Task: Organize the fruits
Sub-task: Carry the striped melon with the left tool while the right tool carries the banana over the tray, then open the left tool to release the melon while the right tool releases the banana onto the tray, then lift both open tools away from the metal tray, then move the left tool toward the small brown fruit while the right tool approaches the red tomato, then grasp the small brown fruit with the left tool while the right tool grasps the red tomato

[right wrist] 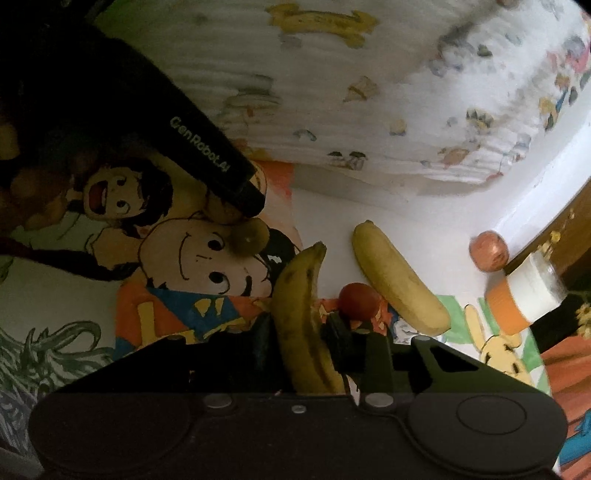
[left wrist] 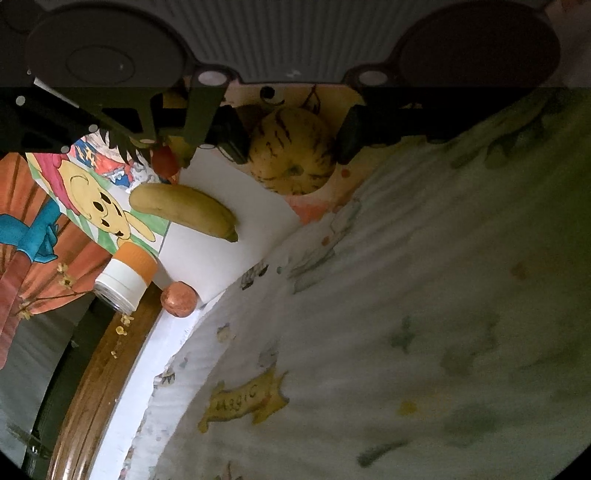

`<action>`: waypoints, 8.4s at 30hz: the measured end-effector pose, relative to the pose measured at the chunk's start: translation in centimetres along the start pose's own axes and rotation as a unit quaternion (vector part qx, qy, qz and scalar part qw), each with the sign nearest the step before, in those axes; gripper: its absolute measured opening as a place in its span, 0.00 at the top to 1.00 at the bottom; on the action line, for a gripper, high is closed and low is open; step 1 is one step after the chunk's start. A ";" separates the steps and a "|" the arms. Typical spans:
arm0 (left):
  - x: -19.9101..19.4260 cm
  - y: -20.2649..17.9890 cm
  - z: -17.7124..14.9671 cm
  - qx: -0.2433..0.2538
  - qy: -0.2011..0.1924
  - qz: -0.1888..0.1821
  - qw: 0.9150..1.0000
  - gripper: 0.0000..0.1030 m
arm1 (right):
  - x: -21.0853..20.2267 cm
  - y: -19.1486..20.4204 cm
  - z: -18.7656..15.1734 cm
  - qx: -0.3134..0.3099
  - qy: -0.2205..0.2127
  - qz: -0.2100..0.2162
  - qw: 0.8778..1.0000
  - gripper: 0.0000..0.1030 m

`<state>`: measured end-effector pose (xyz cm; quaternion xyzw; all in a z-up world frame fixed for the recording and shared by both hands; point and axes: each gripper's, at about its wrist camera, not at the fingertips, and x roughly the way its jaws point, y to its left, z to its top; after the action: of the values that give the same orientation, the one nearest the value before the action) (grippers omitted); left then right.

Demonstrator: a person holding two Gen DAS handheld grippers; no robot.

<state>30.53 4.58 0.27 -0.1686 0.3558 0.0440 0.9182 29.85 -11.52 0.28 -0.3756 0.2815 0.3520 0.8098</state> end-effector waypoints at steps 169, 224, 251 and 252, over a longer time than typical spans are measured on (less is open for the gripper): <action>-20.5 1.7 -7.6 0.189 -0.066 -0.024 0.979 0.00 | -32.0 4.2 -4.6 0.330 -0.190 -0.189 0.905 0.01; -1.1 -2.6 -1.9 0.223 -0.004 -0.037 0.974 0.11 | 3.1 -10.7 0.0 0.330 0.006 0.080 0.941 0.25; 1.4 -2.3 -0.9 0.174 0.031 -0.044 0.983 0.71 | 5.6 -8.8 0.9 0.285 0.028 0.034 0.957 0.67; 1.4 -2.3 -0.9 0.173 0.031 -0.045 0.983 0.71 | 5.6 -8.8 0.9 0.287 0.029 0.033 0.957 0.67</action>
<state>31.48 2.08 -0.62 -0.0239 0.3785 -0.0646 0.9230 40.21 -12.90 0.35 -0.1279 0.4060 0.2723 0.8630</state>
